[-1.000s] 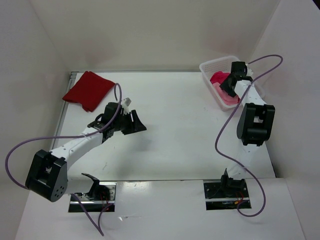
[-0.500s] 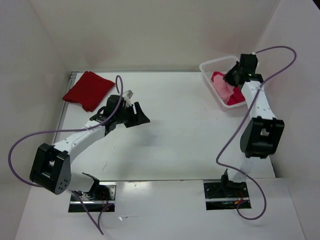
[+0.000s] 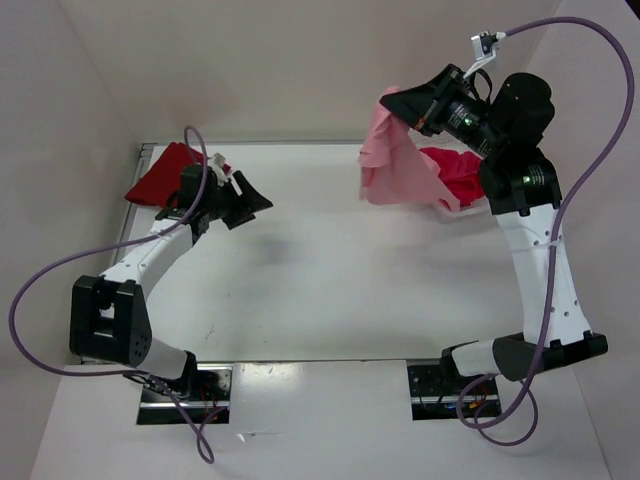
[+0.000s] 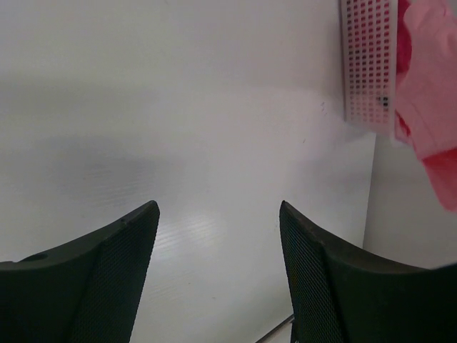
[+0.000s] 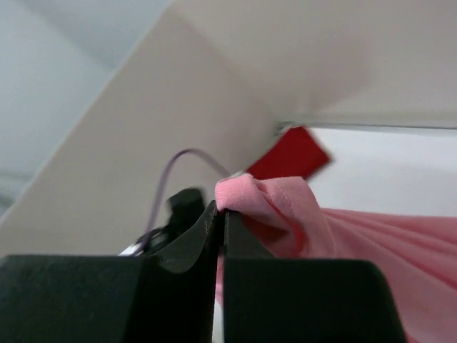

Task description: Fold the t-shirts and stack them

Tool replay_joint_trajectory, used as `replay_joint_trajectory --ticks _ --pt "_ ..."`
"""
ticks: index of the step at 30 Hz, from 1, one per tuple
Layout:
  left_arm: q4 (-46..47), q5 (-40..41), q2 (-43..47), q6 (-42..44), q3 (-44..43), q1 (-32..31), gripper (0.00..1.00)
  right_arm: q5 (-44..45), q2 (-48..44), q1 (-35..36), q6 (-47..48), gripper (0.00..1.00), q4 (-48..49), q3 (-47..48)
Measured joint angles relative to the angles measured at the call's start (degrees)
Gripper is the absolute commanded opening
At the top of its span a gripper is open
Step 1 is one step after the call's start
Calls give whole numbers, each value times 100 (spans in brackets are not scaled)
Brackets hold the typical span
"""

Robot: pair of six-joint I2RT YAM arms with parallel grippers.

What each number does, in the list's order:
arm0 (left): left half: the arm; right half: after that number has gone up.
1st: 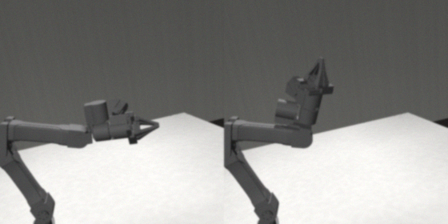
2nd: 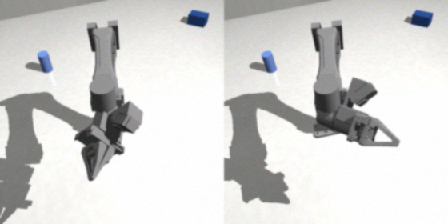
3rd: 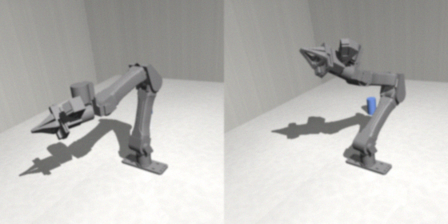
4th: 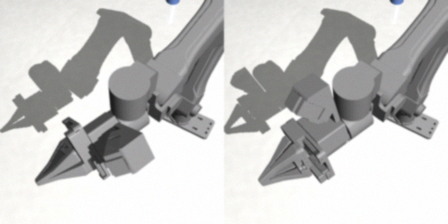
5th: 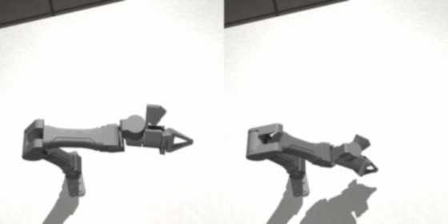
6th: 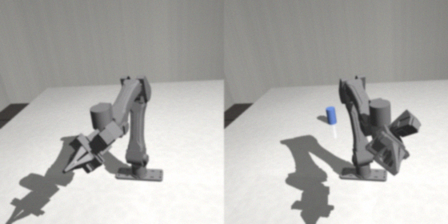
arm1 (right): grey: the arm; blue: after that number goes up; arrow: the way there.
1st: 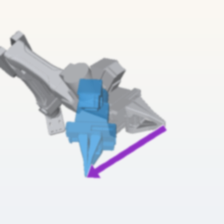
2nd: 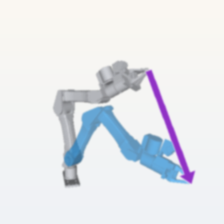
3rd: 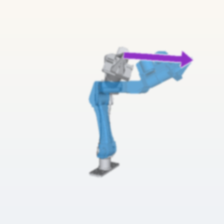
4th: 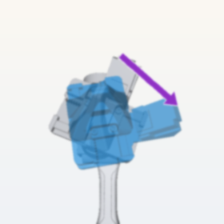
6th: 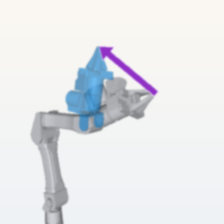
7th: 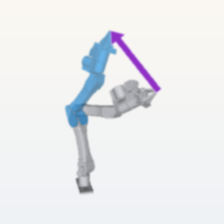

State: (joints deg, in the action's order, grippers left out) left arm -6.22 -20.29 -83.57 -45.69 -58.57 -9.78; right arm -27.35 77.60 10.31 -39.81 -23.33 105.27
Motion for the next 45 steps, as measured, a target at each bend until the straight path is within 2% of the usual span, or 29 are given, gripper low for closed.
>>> replay_joint_trajectory --ticks 7,11,15,17,20,23,28,31,32,33,35,38,41,45 --pt "11 -203 33 -131 -92 837 76 -925 24 863 -793 2 800 662" --pt "-96 -219 238 -127 -92 1244 77 -1344 44 1303 -1158 2 1300 538" --pt "-107 -212 549 -120 -92 1526 77 -1311 297 1521 -1147 3 1320 470" --pt "-107 -210 619 -94 -76 1532 77 -1202 363 1561 -1056 3 1412 63" --pt "-186 -94 780 52 103 1510 77 -922 382 1506 -925 2 1502 -1097" --pt "-422 68 922 321 280 1469 77 -697 1060 1266 -820 1 1438 -1843" --pt "-638 208 953 605 599 1364 77 -177 2747 1010 -568 1 916 -1722" --pt "-798 245 1010 656 791 1320 77 302 3294 940 -358 16 365 -1088" --pt "-839 258 1045 678 824 1311 77 457 3344 933 -267 30 291 -872" --pt "-892 291 1078 699 831 1294 78 590 3344 918 -219 37 240 -721" --pt "-953 385 1156 800 833 1283 80 896 3139 890 -28 45 258 -551" --pt "-968 481 1283 824 986 1283 81 1285 2559 933 282 45 251 -745" --pt "-1012 531 1318 785 1364 1283 81 1545 1840 1305 490 44 267 -1543" --pt "-1373 570 1320 728 1742 1266 84 1580 1224 2319 540 23 289 -3185"
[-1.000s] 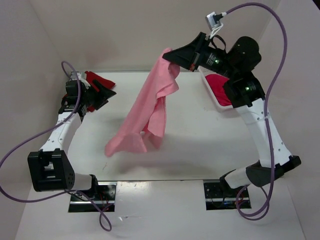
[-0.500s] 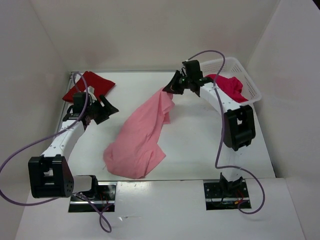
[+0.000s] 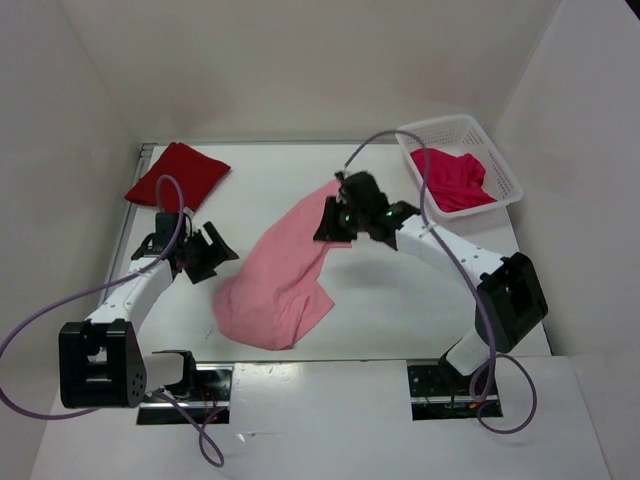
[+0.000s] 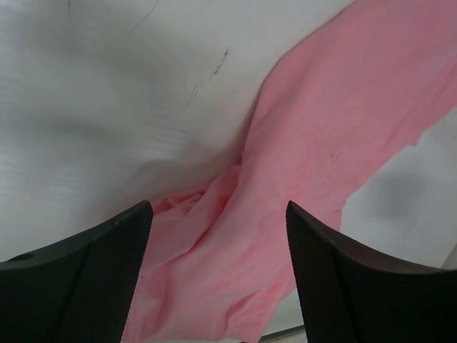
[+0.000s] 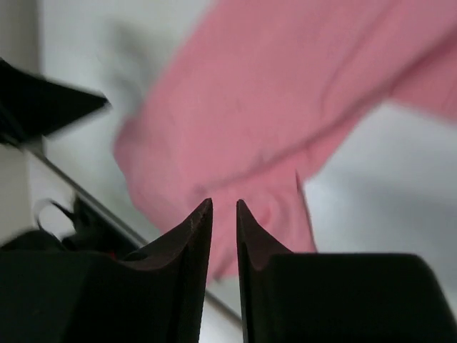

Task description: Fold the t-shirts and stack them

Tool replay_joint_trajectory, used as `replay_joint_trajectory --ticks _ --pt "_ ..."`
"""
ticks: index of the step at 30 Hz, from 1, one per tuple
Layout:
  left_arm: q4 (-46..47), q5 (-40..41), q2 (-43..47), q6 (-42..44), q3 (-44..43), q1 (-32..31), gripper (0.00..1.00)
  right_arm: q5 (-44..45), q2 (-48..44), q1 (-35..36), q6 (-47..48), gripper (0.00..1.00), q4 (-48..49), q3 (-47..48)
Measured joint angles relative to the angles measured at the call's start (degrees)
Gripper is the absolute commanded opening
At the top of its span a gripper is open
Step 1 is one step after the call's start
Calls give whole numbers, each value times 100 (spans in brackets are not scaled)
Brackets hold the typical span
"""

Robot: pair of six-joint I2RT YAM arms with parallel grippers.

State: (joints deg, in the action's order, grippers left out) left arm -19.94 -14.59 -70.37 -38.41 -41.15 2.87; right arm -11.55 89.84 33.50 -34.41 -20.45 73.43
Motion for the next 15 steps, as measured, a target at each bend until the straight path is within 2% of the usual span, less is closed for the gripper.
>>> replay_joint_trajectory --ticks 3,4,6,9,10,11,14,15 --pt "-225 66 142 -153 120 -87 85 -59 -2 568 -61 25 -168 -914" --pt "-280 85 210 -221 140 -118 85 -63 -2 697 -98 29 -223 -1174" --pt "-319 109 291 -302 160 -221 85 -42 4 879 -219 43 -273 -1569" --pt "-280 151 199 -439 251 -494 81 103 114 979 -363 48 -273 -1912" --pt "-238 151 168 -509 334 -601 76 151 188 979 -431 50 -258 -1976" --pt "-221 149 140 -546 435 -686 62 195 275 979 -483 51 -232 -2026" --pt "-155 122 0 -662 671 -796 40 284 577 977 -603 52 -127 -2063" --pt "-105 122 -33 -691 717 -796 29 223 660 975 -658 51 -70 -2050"
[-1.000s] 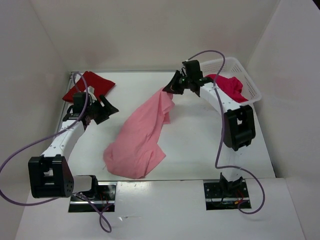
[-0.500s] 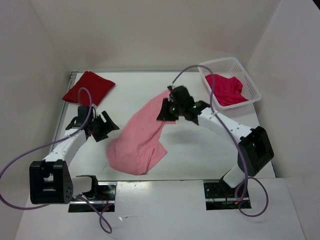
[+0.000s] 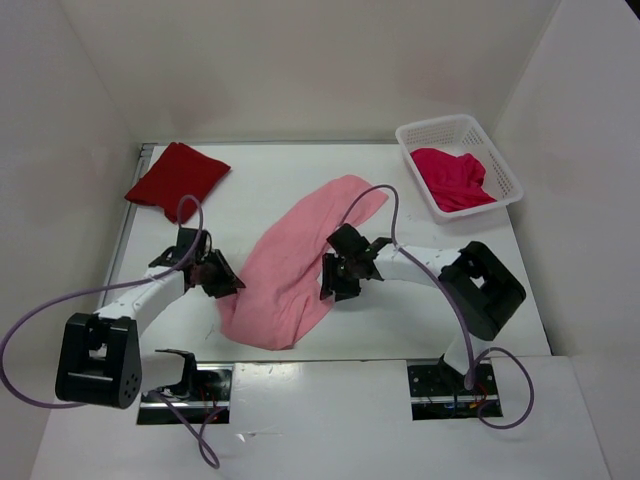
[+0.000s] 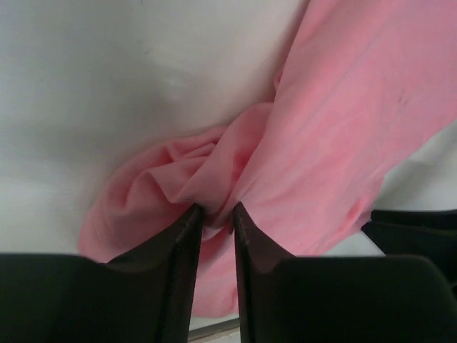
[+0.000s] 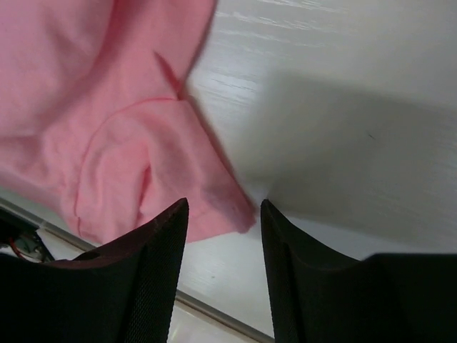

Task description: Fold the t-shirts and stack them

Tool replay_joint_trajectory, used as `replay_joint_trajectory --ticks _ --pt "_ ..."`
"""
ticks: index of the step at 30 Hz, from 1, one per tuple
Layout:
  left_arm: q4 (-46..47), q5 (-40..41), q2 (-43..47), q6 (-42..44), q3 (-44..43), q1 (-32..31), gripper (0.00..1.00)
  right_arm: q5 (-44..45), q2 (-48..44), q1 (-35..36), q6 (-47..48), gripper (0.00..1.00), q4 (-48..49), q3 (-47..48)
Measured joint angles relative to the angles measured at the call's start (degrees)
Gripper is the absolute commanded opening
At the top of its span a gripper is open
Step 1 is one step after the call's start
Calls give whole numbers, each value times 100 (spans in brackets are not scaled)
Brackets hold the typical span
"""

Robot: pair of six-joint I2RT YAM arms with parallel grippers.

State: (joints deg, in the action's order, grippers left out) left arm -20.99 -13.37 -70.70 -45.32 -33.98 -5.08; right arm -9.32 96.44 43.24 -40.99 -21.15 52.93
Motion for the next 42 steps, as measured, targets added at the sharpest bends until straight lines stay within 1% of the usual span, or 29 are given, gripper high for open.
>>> replay_joint_trajectory --ticks 3,4,6,7,9,10,12,14,15,16,17,18,20,21,22,24,26,28,29,31,33,34,35,38,39,42 --pt "203 -9 -103 -37 22 2 17 -153 129 22 -50 31 278 13" --pt "254 0 -195 -44 -63 2 13 -214 175 37 -72 21 361 13" --pt "343 24 -540 -70 -428 -24 9 -361 273 125 -116 12 481 11" --pt "332 31 -815 -109 -754 -57 8 -417 310 203 -136 7 531 11" --pt "350 68 -1499 -146 -1685 -153 8 -544 348 409 -146 3 577 11" --pt "389 81 -1902 -144 -2264 -238 11 -610 361 525 -146 2 577 11" --pt "590 39 -2656 -131 -3438 -459 29 -734 376 732 -160 0 581 35" --pt "636 -70 -3246 -46 -4428 -678 58 -848 363 844 -160 0 540 164" --pt "654 -168 -3506 11 -4905 -772 79 -911 352 872 -160 0 494 289" --pt "671 -236 -3630 111 -5184 -841 88 -960 326 894 -160 0 417 476" --pt "667 -310 -3670 181 -5366 -896 94 -1001 306 901 -160 0 297 774" --pt "651 -363 -3624 240 -5418 -903 100 -1029 275 901 -160 0 254 1043" --pt "568 -444 -3381 345 -5366 -767 100 -1110 247 883 -151 0 92 1808" --pt "568 -505 -3163 369 -5206 -573 100 -1152 249 866 -133 0 46 2280" --pt "560 -553 -2889 396 -4996 -315 100 -1200 264 839 -116 0 -42 2813" --pt "562 -592 -2216 417 -4507 417 98 -1335 411 758 -92 0 -188 4041" --pt "595 -544 -1523 426 -4026 1228 97 -1499 664 632 -74 0 -221 5311" --pt "608 -470 -955 415 -3663 1853 95 -1657 970 426 -76 0 -323 6725" --pt "605 -468 -796 415 -3560 1947 95 -1711 1058 286 -107 0 -321 7257" --pt "640 -601 -660 415 -3392 1906 94 -1823 1106 -79 -221 2 -404 8122" --pt "680 -739 -669 411 -3176 1794 94 -1867 997 -551 -369 3 -352 8529" --pt "658 -804 -682 411 -3049 1738 94 -1864 817 -859 -474 3 -315 8478" --pt "603 -850 -695 424 -2929 1705 94 -1864 595 -1182 -588 3 -179 8218" --pt "348 -883 -758 479 -2885 1700 94 -1893 -234 -2055 -914 3 164 6701" --pt "295 -883 -787 487 -2929 1700 94 -1886 -481 -2280 -966 3 385 6057" --pt "289 -890 -881 507 -3064 1700 94 -1788 -857 -2553 -1049 3 549 4273"
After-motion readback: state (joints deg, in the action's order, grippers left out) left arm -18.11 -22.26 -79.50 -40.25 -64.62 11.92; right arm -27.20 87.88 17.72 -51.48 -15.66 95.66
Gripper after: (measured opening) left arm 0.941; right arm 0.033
